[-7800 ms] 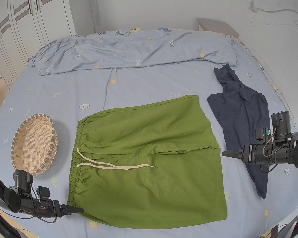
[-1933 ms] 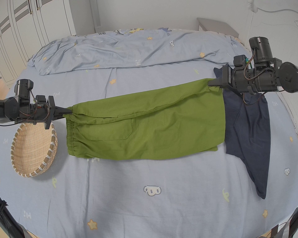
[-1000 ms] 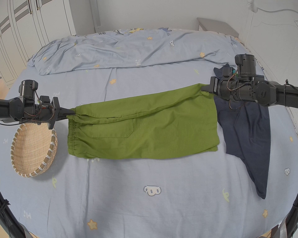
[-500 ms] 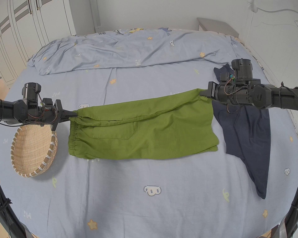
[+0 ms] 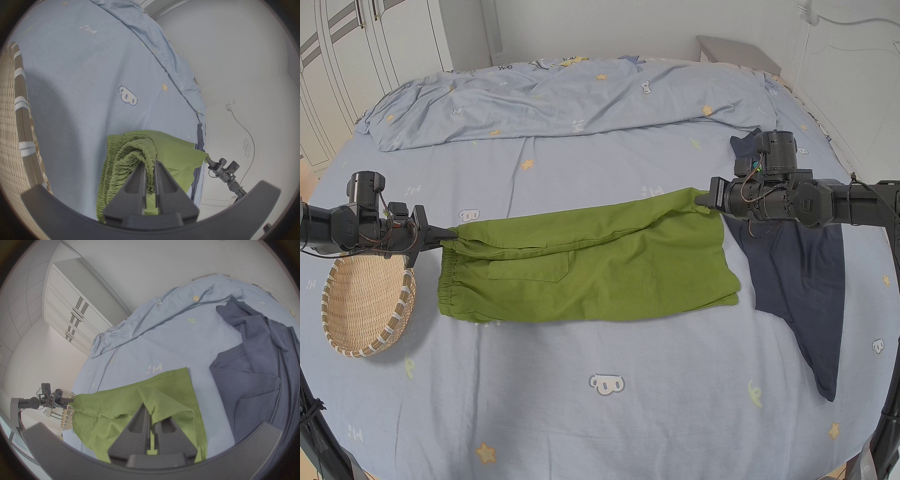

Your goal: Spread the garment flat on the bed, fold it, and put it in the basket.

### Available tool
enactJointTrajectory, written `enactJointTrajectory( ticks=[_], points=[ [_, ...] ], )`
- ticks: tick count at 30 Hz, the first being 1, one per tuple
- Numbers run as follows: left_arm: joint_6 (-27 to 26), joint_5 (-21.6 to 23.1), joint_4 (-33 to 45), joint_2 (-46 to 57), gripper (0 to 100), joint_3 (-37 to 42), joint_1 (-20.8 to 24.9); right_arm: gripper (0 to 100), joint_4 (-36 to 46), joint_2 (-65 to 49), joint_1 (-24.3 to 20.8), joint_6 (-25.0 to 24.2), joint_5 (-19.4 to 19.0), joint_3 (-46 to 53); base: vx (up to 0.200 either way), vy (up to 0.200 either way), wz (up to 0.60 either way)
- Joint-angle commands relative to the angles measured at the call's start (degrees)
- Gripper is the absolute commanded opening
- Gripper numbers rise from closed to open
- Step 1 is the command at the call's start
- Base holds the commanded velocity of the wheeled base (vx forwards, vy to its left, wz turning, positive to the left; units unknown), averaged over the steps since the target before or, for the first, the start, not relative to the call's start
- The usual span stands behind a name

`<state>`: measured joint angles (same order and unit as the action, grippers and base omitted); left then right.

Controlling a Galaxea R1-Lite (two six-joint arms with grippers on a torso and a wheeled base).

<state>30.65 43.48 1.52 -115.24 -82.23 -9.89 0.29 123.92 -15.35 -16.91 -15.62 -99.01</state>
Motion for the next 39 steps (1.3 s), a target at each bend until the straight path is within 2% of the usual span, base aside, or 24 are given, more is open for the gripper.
enactJointTrajectory(
  ticks=[1, 8, 9, 10, 11, 19, 25, 29, 30, 31, 32, 33, 34, 36, 39],
  points=[
    [0.03, 0.02, 0.15, 0.01, 0, 0.31, -0.05, 0, -0.03, 1.06, -0.12, -0.05, 0.06, -0.22, 0.0, 0.0, 0.0],
    [0.2, 0.02, 0.15, 0.01, 0, 0.22, -0.31, 0, -0.2, 1.94, -0.3, -0.05, 0.41, -0.66, 0.0, 0.0, 0.0],
    [0.29, 0.02, 0.15, 0.01, 0, 0.22, -0.31, 100, -0.2, 2.21, -0.3, -0.05, 0.5, -0.74, 0.0, 0.0, 0.0],
    [0.29, 0.02, 0.15, 0.01, 0, 0.22, -0.31, 100, -0.2, 2.38, -0.38, -0.05, 0.5, -0.92, 0.0, 0.0, 0.0],
    [0.29, 0.02, 0.15, 0.01, 100, 0.22, -0.31, 100, -0.03, 2.47, -0.47, -0.05, 0.67, -1.27, 0.0, 0.0, 0.0],
    [1.43, 0.11, -0.12, 0.72, 100, -0.22, 1.54, 100, -0.2, 2.65, -1.09, -0.23, 0.67, -1.36, 0.0, 0.0, 0.0],
    [4.51, 0.2, -1.61, 0.45, 100, -0.48, 2.77, 100, -0.2, 2.21, -1.0, -0.23, 0.67, -0.74, 0.0, 0.0, 0.0],
    [10.31, 0.2, -7.41, 0.19, 100, -0.39, 3.12, 100, -0.03, 0.98, -1.0, -0.32, 0.59, 0.57, 0.0, 0.0, 0.0],
    [13.56, 0.02, -10.93, 0.01, 100, -0.48, 3.56, 100, -0.2, 0.62, -1.0, -0.32, 0.67, 1.1, 0.0, 0.0, 0.0],
    [14.0, 0.02, -11.63, -0.07, 100, -0.48, 3.65, 100, -0.2, 0.45, -1.0, -0.32, 0.67, 1.1, 0.0, 0.0, 0.0],
    [17.52, -0.59, -17.43, -1.13, 100, -0.48, 4.0, 100, -0.03, 0.01, -0.82, -0.23, 0.67, 1.19, 0.0, 0.0, 0.0],
    [17.87, -0.68, -17.96, -1.22, 100, -0.48, 4.0, 100, -0.03, 0.01, -0.82, -0.23, 0.67, 1.1, 0.0, 0.0, 0.0],
    [21.65, -1.21, -25.52, -4.03, 100, -0.66, 4.0, 100, 0.06, -0.26, -0.74, -0.23, 0.67, 1.19, 0.0, 0.0, 0.0],
    [25.78, -1.47, -34.66, -6.58, 100, -0.48, 3.82, 100, 0.5, -1.22, -0.56, -0.23, 0.67, 1.28, 0.0, 0.0, 0.0],
    [31.23, -1.65, -42.48, -7.81, 100, 0.22, 3.47, 100, 0.67, -2.19, -0.38, -0.23, 0.67, 1.37, 0.0, 0.0, 0.0]
  ],
)
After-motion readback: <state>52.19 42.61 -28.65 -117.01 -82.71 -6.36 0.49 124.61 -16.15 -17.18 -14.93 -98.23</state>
